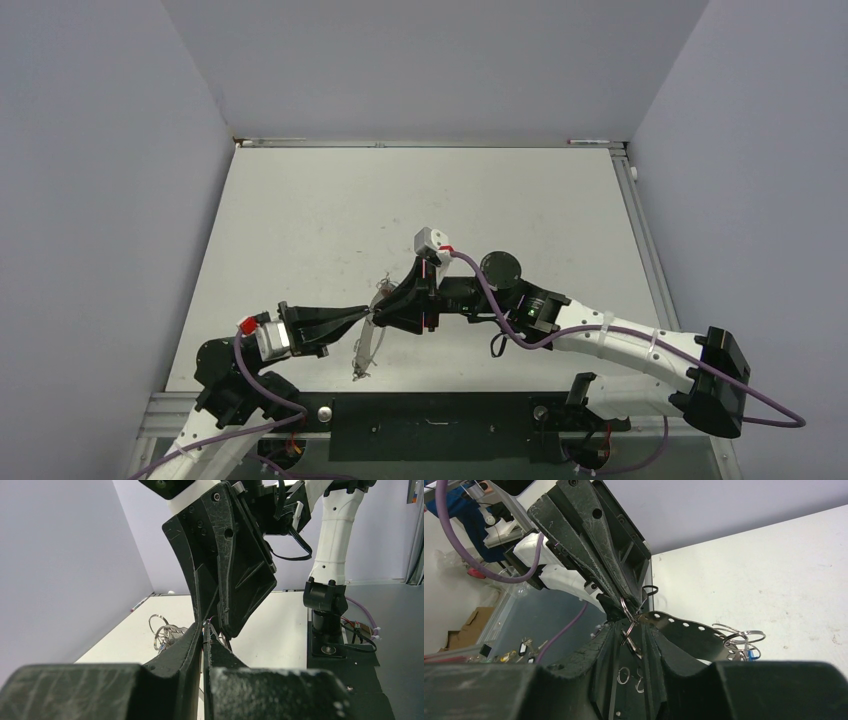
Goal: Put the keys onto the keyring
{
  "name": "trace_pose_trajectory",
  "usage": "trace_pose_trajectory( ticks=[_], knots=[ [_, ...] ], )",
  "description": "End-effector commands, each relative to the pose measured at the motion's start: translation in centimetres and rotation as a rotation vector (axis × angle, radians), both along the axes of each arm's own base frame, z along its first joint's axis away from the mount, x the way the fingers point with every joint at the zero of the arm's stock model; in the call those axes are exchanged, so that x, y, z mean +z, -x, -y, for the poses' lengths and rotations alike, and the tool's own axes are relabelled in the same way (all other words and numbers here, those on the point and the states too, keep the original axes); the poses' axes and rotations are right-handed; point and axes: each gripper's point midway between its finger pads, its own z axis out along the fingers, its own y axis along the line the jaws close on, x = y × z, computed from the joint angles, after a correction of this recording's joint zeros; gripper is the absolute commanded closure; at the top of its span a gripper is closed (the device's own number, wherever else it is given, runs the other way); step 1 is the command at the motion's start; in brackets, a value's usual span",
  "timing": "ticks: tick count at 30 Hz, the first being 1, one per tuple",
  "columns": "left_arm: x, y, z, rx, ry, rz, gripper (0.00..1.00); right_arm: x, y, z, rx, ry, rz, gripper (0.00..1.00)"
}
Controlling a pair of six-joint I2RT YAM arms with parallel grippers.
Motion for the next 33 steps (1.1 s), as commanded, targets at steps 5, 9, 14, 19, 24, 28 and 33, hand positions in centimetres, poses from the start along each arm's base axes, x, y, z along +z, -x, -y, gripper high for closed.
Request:
trace_pose_trajectory(
  ticks=[5,9,14,19,24,28,33],
  knots=[
    [2.7,0.6,-0.9,0.031,0.052,0.073,1.00,1.3,-0.2,0.1,-0.015,-0.037,0.046,0.70],
    [2.8,0.5,-1.0,0.035,0.054,0.071,1.00,1.6,-0.2,0.4,-0.028,-0.042,0.051,0.59],
    [2.7,0.5,-0.9,0.035,0.051,0.069,1.00,2.4,-0.2,0.9,-0.041,-0.064,0.062,0.58],
    [2.6,0.4,-0.9,0.033,0.049,0.068,1.00,2.8,-0.2,1.0,-0.042,-0.074,0.067,0.62],
    [2.7,0.4,-1.0,0.036,0.052,0.069,1.00,2.4,-0.2,0.8,-0.037,-0.061,0.066,0.70],
    [2.7,0.4,-0.9,0.035,0.050,0.067,1.00,2.0,-0.2,0.7,-0.032,-0.052,0.064,0.76],
    [2.7,0.5,-0.9,0.033,0.051,0.069,1.00,1.7,-0.4,0.5,-0.034,-0.042,0.064,0.85]
  ],
)
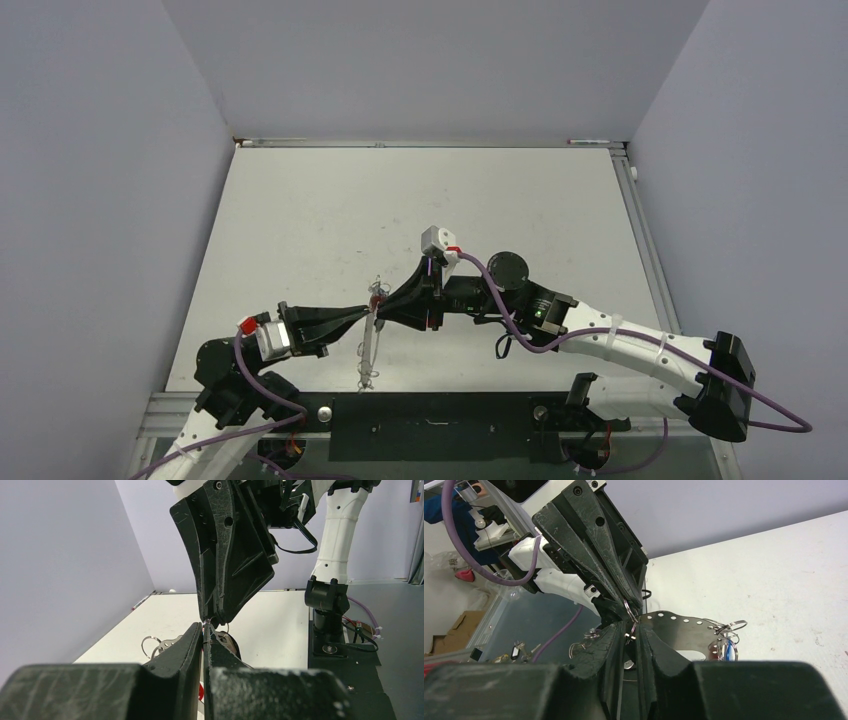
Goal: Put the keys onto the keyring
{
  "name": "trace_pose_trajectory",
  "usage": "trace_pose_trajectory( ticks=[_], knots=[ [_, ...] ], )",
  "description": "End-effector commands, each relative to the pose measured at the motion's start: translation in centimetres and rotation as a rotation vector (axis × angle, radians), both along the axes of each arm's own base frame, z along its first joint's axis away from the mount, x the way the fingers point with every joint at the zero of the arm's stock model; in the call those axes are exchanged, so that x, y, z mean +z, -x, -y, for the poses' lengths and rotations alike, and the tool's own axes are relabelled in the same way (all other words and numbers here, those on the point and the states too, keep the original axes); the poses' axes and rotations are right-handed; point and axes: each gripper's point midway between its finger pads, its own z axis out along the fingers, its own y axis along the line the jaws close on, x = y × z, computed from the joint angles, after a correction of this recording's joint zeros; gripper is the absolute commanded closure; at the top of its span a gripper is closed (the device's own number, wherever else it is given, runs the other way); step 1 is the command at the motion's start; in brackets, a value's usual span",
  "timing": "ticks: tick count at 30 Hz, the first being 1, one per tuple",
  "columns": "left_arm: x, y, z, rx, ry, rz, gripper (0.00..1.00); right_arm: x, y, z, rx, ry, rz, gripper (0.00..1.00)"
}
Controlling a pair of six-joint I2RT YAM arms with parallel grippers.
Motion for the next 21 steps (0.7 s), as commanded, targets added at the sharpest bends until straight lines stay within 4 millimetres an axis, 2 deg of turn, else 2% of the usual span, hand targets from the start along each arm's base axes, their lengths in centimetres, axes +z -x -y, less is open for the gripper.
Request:
trace_pose_trajectory(
  ticks=[1,5,21],
  knots=[
    [2.9,0.6,-0.8,0.024,0.053,0.073,1.00,0.8,-0.1,-0.2,-0.003,-0.028,0.031,0.87],
    [3.0,0.7,-0.9,0.024,0.057,0.078,1.00,0.3,-0.3,-0.4,-0.007,-0.015,0.030,0.95],
    [3.1,0.8,-1.0,0.022,0.062,0.082,1.00,-0.2,-0.6,-0.6,-0.014,-0.003,0.027,0.95]
  ],
)
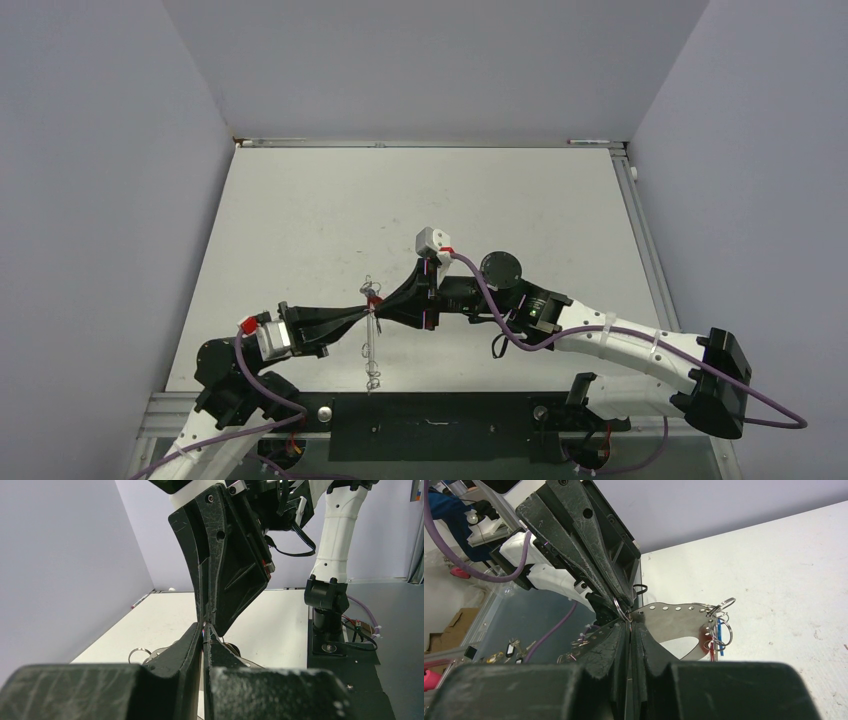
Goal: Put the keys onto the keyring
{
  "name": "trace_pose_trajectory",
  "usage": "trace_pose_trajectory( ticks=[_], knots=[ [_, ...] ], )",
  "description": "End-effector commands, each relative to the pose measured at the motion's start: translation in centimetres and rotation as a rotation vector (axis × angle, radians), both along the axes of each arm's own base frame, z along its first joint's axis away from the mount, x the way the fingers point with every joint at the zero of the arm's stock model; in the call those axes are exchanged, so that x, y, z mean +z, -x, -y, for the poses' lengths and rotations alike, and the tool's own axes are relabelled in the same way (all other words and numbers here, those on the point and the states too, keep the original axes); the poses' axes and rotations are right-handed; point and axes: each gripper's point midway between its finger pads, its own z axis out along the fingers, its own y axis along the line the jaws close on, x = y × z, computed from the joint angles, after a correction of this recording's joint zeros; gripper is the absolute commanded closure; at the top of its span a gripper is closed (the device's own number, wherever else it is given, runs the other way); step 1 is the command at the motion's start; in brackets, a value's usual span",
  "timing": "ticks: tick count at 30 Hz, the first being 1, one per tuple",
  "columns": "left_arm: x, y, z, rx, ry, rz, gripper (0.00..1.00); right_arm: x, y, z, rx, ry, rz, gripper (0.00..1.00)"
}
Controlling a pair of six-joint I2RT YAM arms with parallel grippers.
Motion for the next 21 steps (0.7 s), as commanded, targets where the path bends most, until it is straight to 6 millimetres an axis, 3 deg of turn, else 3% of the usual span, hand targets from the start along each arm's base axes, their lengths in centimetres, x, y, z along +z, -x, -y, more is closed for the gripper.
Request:
trace_pose_trajectory(
  ticks=[1,7,11,13,21],
  knots=[
    [3.2,0.8,-1.0,0.023,0.067,0.088,1.00,0.8,-0.2,-0.2,-0.005,-0.028,0.029,0.95],
    [3.2,0.8,-1.0,0.024,0.065,0.089,1.00,1.1,0.0,0.0,-0.001,-0.032,0.042,0.93],
    [3.2,0.8,-1.0,0.024,0.066,0.089,1.00,1.3,0.2,0.6,0.005,-0.020,0.097,0.68],
    [3.2,0.8,-1.0,0.023,0.066,0.089,1.00,1.8,0.3,0.9,0.010,-0.022,0.129,0.61],
    [3.1,0.8,-0.9,0.022,0.065,0.085,1.00,2.8,0.6,0.8,0.042,-0.033,0.209,0.58]
  ],
)
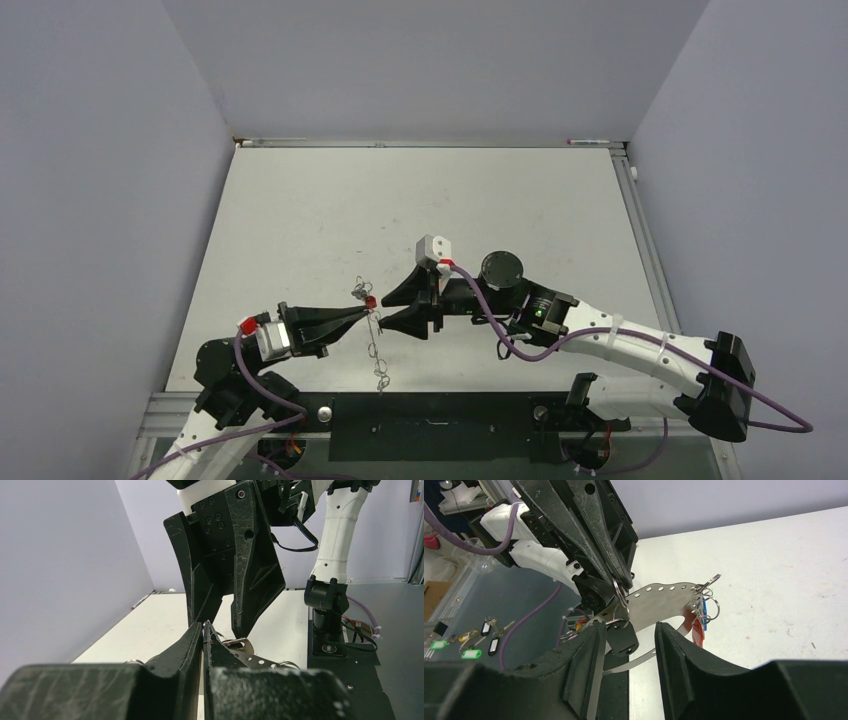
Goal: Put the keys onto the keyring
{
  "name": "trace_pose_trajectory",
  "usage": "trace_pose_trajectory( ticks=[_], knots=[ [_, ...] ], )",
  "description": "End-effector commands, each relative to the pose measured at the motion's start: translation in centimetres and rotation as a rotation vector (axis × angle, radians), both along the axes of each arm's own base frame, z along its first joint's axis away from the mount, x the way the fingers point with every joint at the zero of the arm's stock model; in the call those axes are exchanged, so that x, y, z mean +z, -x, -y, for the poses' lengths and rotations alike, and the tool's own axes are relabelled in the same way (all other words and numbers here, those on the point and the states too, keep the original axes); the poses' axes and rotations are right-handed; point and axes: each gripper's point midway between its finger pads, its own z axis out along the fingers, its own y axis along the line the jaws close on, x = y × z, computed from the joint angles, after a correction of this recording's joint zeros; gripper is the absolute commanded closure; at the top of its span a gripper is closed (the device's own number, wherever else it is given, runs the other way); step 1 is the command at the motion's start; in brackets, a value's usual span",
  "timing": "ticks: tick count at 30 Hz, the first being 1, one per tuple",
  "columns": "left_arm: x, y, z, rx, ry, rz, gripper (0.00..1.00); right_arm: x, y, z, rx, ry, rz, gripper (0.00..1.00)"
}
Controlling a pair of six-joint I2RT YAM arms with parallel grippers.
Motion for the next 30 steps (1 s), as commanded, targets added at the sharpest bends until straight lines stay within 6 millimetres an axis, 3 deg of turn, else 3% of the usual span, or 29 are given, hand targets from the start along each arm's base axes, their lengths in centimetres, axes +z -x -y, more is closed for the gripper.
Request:
trace_pose_trajectory(
  ticks=[1,12,20,30],
  knots=[
    [3.1,0.7,-0.9,0.020,0.063,0.083,1.00,3.7,0.6,0.0,0.044,-0.080,0.106,0.58],
    [3.1,0.8,-0.9,0.019,0.063,0.082,1.00,4.0,0.2,-0.9,0.055,-0.083,0.140,0.56],
    [3.1,0.7,-1.0,0.027,0.067,0.079,1.00,3.2,-0.1,-1.7,0.060,-0.061,0.146,0.60],
    [3.1,0.6,-1.0,0.029,0.066,0.078,1.00,3.6,0.2,-2.0,0.073,-0.072,0.156,0.64]
  ],
)
